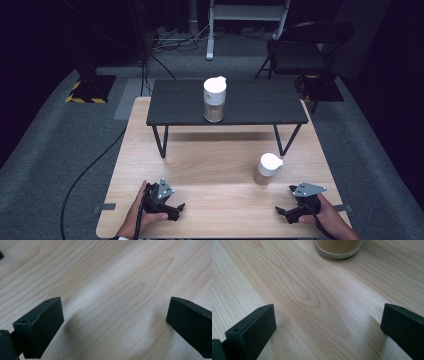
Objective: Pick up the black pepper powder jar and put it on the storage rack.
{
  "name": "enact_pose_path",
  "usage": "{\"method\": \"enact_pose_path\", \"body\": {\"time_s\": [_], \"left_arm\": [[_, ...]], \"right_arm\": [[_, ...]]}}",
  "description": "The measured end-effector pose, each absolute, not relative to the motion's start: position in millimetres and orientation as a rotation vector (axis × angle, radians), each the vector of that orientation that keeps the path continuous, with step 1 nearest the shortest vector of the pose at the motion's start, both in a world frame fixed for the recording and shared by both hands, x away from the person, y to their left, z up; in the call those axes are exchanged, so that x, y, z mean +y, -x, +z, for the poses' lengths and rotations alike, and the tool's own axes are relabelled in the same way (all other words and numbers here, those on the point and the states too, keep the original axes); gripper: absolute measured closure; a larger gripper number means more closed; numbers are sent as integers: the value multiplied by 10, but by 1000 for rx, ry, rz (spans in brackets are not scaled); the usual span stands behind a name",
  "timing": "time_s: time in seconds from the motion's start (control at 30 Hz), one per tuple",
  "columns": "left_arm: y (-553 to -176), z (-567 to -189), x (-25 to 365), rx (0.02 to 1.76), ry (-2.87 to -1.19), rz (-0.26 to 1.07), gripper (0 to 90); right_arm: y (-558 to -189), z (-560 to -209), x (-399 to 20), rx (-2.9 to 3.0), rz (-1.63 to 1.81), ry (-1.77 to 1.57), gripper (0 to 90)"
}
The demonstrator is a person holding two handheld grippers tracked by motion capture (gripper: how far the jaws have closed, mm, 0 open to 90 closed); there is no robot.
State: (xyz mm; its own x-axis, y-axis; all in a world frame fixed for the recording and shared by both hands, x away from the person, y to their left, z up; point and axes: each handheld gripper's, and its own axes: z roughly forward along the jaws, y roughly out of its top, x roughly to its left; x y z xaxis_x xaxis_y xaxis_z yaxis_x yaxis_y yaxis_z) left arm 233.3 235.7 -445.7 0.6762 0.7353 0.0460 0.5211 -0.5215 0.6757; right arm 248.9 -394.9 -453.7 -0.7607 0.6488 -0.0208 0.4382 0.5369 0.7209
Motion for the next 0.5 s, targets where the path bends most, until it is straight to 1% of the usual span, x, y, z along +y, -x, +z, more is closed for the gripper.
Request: {"method": "enact_pose_path", "body": {"time_s": [0.27, 0.5], "left_arm": [[-2346, -4492, 2397, 985, -2219, 407, 6], [-2325, -4523, 2415, 989, -2199, 412, 4]], "right_arm": [[-2489, -4537, -3949, 2492, 1050, -906, 0], [-2497, -4537, -3944, 2493, 1051, -903, 0]]}}
